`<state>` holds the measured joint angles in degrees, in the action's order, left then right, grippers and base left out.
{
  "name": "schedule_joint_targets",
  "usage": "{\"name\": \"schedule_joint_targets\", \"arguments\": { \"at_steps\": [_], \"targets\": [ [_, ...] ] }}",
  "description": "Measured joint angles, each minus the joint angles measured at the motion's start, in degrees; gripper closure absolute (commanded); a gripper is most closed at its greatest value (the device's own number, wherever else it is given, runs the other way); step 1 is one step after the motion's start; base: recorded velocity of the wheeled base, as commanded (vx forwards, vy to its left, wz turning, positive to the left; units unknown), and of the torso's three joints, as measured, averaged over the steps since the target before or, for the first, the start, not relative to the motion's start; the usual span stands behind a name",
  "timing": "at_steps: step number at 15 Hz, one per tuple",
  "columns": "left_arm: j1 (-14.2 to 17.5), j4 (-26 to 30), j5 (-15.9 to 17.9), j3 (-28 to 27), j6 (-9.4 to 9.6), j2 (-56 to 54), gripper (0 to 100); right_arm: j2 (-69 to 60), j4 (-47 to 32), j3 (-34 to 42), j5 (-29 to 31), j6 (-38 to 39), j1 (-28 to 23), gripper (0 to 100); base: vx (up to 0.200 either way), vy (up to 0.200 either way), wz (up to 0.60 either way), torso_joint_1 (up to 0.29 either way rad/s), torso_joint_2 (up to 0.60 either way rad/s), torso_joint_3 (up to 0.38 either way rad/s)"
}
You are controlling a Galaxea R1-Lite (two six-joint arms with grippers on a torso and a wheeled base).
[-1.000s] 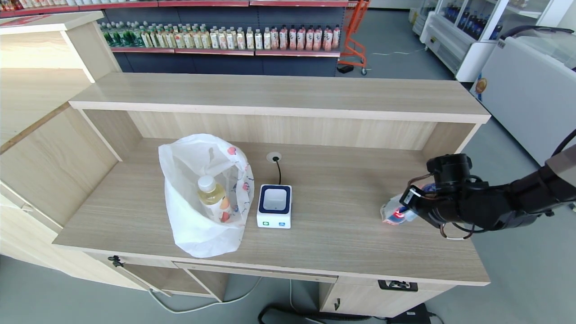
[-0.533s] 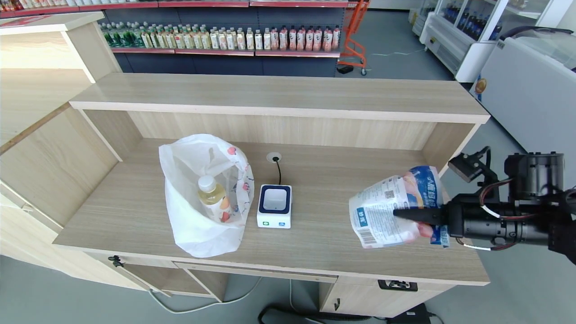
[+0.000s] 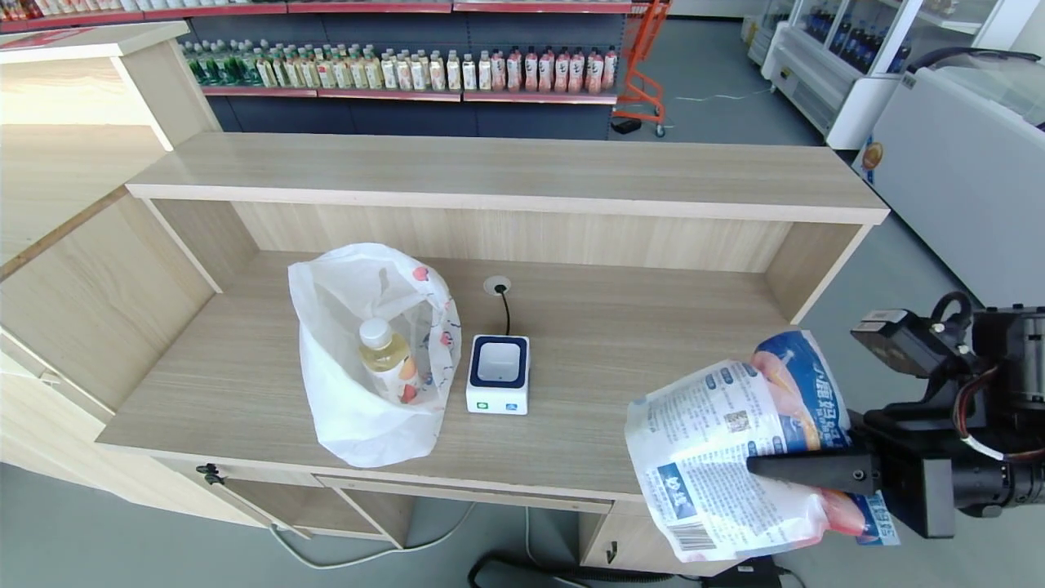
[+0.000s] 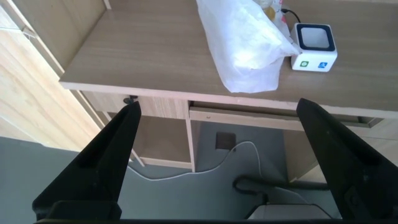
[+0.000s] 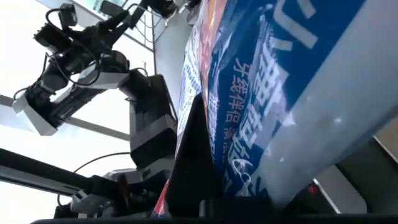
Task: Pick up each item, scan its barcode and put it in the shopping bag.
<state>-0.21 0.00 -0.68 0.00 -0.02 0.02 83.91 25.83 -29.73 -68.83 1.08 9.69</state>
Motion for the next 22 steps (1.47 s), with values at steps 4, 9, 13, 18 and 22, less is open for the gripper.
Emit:
{"name": "schedule_joint_targets", "arguments": {
  "at_steps": [4, 9, 13, 18, 22],
  "targets": [
    [0.05, 0.00, 0.00, 0.00, 0.02, 0.00, 0, -3.95, -2.71, -0.41, 0.02, 11.25, 1.35, 100, 0.000, 0.000, 0.00, 0.000, 0.00, 0.000],
    [0.02, 0.00, 0.00, 0.00, 0.02, 0.00, 0, -6.55, -5.72, -0.28, 0.11, 16.97, 3.10, 100, 0.000, 0.000, 0.00, 0.000, 0.00, 0.000],
    [0.02, 0.00, 0.02, 0.00, 0.02, 0.00, 0, -7.18, -5.94, -0.94, 0.18, 20.42, 6.03, 100, 0.000, 0.000, 0.00, 0.000, 0.00, 0.000],
    [0.02, 0.00, 0.02, 0.00, 0.02, 0.00, 0, -6.86, -5.91, -0.89, 0.56, 20.31, 6.21, 100, 0.000, 0.000, 0.00, 0.000, 0.00, 0.000],
    [0.02, 0.00, 0.00, 0.00, 0.00, 0.00, 0, -6.73, -5.83, -0.85, 0.56, 20.07, 6.16, 100, 0.000, 0.000, 0.00, 0.000, 0.00, 0.000]
  ]
}}
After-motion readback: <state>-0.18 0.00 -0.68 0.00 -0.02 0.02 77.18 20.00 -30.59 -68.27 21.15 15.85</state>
